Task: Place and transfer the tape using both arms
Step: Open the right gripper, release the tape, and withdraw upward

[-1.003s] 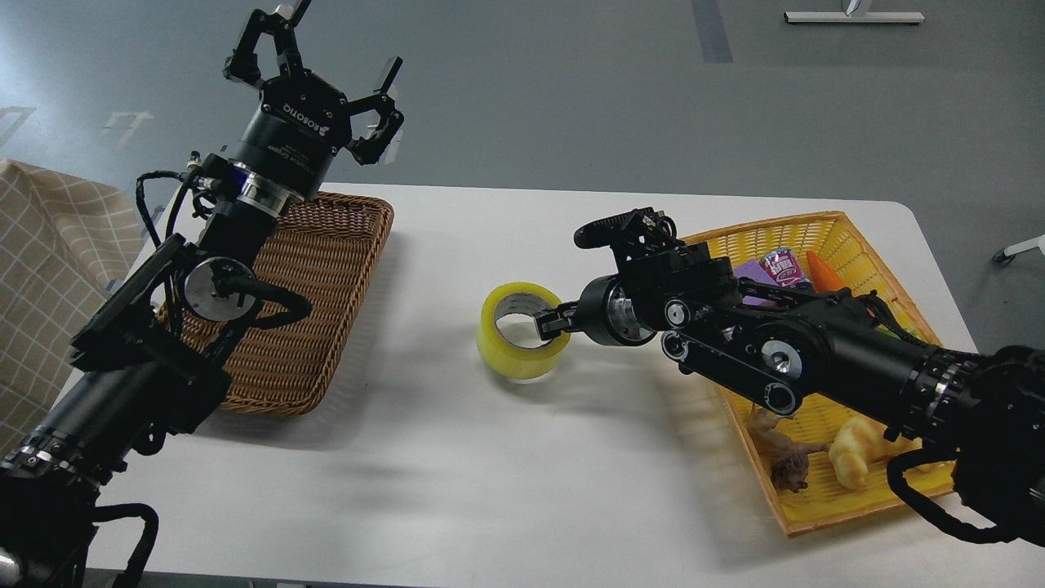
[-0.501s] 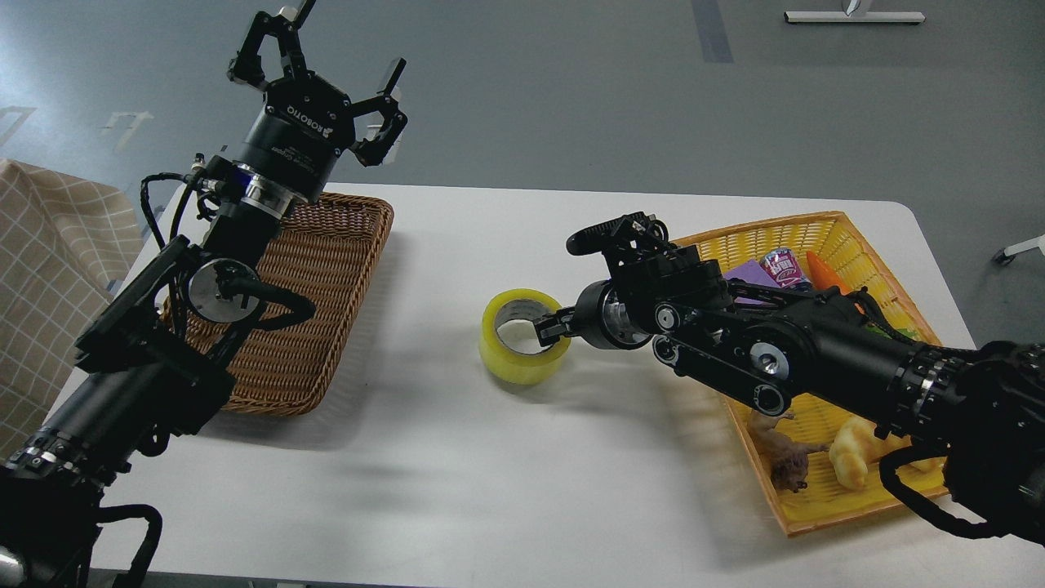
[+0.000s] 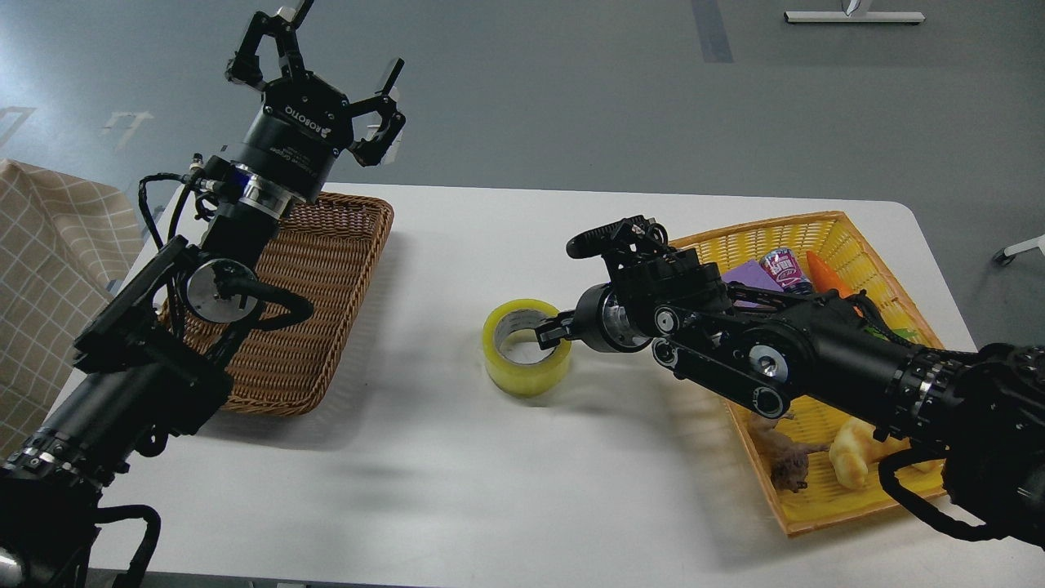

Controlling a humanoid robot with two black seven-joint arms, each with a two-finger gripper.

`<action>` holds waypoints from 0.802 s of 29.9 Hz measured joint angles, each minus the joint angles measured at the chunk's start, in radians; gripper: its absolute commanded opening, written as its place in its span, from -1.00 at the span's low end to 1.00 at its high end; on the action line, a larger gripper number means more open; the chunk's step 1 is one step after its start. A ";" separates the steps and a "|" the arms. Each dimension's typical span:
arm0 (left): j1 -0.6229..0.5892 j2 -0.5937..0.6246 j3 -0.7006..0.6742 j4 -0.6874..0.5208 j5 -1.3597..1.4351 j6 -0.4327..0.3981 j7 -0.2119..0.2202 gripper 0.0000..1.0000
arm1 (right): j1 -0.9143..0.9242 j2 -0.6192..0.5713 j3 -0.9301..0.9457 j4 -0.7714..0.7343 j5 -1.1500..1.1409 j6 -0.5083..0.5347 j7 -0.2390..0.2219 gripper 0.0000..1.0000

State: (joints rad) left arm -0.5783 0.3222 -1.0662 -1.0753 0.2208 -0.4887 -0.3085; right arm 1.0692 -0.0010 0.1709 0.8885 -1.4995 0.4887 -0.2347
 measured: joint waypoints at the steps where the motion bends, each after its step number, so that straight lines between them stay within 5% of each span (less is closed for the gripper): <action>1: 0.000 0.000 0.000 0.000 0.000 0.000 0.000 0.96 | 0.000 0.000 0.001 0.000 0.000 0.000 0.000 0.60; 2: 0.000 0.000 0.000 0.000 0.000 0.000 0.000 0.96 | 0.000 0.000 0.002 0.000 0.000 0.000 0.000 0.86; 15: 0.000 -0.001 0.000 0.000 0.000 0.000 0.000 0.96 | 0.062 -0.031 0.049 0.022 0.011 0.000 0.002 1.00; 24: -0.001 0.015 0.002 0.001 0.000 0.000 0.001 0.96 | 0.081 -0.200 0.335 0.107 0.012 0.000 0.002 1.00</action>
State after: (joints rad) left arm -0.5796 0.3369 -1.0637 -1.0747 0.2209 -0.4887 -0.3080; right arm 1.1498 -0.2006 0.5062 0.9958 -1.4877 0.4887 -0.2331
